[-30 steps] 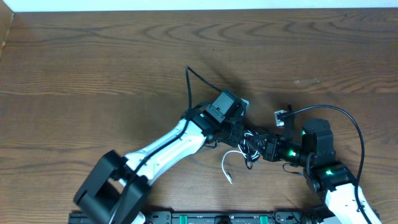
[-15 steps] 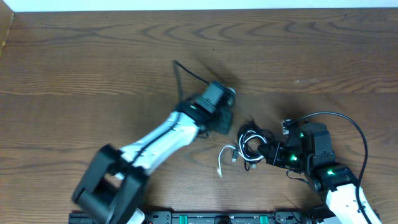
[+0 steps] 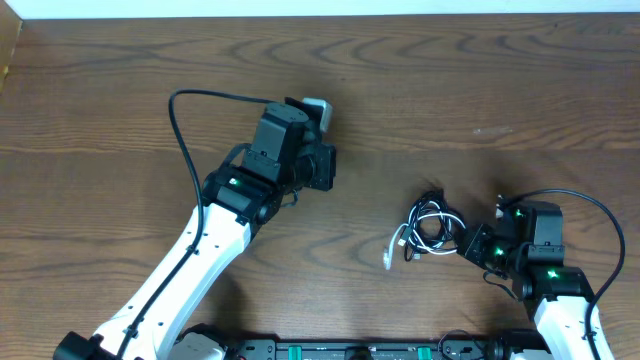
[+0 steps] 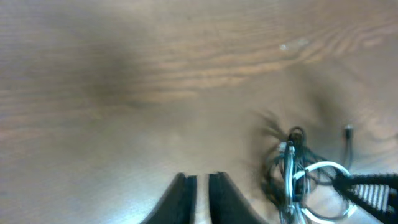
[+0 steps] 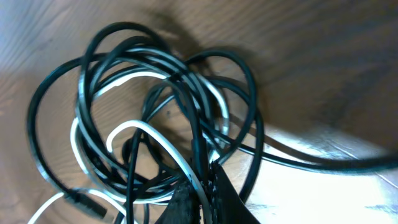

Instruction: Untangle cables

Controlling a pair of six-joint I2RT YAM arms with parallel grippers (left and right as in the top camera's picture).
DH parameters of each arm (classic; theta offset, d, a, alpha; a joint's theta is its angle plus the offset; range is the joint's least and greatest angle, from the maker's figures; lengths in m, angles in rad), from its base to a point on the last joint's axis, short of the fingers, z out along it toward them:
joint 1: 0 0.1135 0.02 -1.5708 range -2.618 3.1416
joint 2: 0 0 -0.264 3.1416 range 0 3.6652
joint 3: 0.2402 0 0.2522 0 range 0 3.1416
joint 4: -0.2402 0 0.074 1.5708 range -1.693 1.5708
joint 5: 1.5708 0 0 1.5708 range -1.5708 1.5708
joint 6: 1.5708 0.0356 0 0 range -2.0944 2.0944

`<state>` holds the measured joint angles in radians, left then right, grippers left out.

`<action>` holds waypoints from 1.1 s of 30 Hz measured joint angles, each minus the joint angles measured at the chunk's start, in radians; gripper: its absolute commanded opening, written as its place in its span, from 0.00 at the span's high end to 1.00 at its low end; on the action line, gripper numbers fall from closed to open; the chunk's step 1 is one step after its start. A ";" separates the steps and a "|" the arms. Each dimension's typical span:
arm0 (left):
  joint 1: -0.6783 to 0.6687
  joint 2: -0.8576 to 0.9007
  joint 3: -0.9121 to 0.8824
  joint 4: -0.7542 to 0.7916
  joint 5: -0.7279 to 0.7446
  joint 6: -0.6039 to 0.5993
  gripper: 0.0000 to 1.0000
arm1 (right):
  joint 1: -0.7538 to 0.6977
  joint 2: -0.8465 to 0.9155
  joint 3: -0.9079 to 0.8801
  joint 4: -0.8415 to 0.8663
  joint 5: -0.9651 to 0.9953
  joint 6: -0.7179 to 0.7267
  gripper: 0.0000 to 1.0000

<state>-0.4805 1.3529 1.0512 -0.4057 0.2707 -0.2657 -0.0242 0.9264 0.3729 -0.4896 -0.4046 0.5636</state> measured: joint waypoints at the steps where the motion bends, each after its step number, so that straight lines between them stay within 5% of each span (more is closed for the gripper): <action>1: 0.000 0.000 0.000 -0.012 0.018 0.000 0.51 | -0.001 0.000 0.000 0.004 -0.006 -0.010 0.99; 5: 0.000 0.013 0.000 -0.046 0.093 0.002 0.16 | -0.001 0.000 0.000 0.037 -0.077 -0.102 0.99; 8: -0.002 0.034 0.000 -0.042 0.172 0.028 0.06 | -0.001 0.000 0.000 0.054 -0.154 -0.188 0.99; 14: -0.060 0.104 0.000 0.005 0.316 0.150 0.05 | -0.001 0.000 0.000 0.056 -0.228 -0.266 0.99; 23: -0.156 0.245 0.000 0.163 0.320 0.220 0.07 | -0.001 0.000 0.000 0.049 -0.288 -0.295 0.99; 31: -0.226 0.397 0.000 0.245 0.265 0.225 0.23 | -0.001 0.000 0.000 0.033 -0.322 -0.299 0.99; 33: -0.240 0.432 0.000 0.273 0.257 0.216 0.35 | -0.001 0.000 0.000 0.028 -0.324 -0.305 0.99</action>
<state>-0.7204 1.7851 1.0512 -0.1326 0.5282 -0.0498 -0.0250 0.9264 0.3729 -0.4618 -0.7288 0.2584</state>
